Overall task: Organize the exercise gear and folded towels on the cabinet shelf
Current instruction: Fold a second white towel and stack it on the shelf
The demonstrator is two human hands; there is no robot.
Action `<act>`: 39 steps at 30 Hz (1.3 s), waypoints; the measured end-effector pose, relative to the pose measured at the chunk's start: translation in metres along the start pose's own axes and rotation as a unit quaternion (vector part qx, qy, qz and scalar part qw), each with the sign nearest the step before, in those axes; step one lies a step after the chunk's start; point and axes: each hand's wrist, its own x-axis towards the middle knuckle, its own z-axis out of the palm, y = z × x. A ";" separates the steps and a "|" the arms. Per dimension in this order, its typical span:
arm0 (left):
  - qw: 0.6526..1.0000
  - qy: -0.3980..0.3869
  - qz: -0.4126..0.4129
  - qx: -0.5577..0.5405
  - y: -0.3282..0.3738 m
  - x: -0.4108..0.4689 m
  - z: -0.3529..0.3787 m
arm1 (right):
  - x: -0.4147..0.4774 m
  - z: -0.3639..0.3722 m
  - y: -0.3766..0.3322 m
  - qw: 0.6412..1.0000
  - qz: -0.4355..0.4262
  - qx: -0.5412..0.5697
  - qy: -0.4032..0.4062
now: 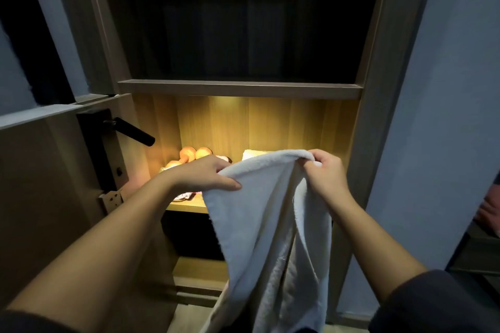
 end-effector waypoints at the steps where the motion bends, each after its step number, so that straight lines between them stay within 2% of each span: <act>1: 0.998 0.000 -0.011 -0.058 -0.003 -0.002 0.000 | 0.001 -0.002 0.001 1.000 0.001 0.000 0.000; 4: 0.975 0.035 -0.016 -0.217 -0.010 -0.005 0.007 | 0.000 -0.003 0.001 1.000 0.003 -0.006 -0.006; 8: 0.898 0.231 -0.004 -0.374 -0.003 0.000 0.005 | 0.003 -0.001 -0.001 1.000 0.010 0.002 -0.001; 18: 0.851 0.390 0.029 -0.350 0.038 0.001 -0.014 | 0.024 -0.001 -0.043 0.999 -0.017 0.034 -0.003; 26: 0.821 0.431 0.146 -0.345 0.116 -0.026 -0.071 | 0.039 -0.023 -0.142 0.993 -0.060 0.100 0.024; 39: 0.774 0.422 0.281 -0.380 0.206 -0.103 -0.111 | -0.005 -0.083 -0.282 0.974 -0.137 0.181 0.008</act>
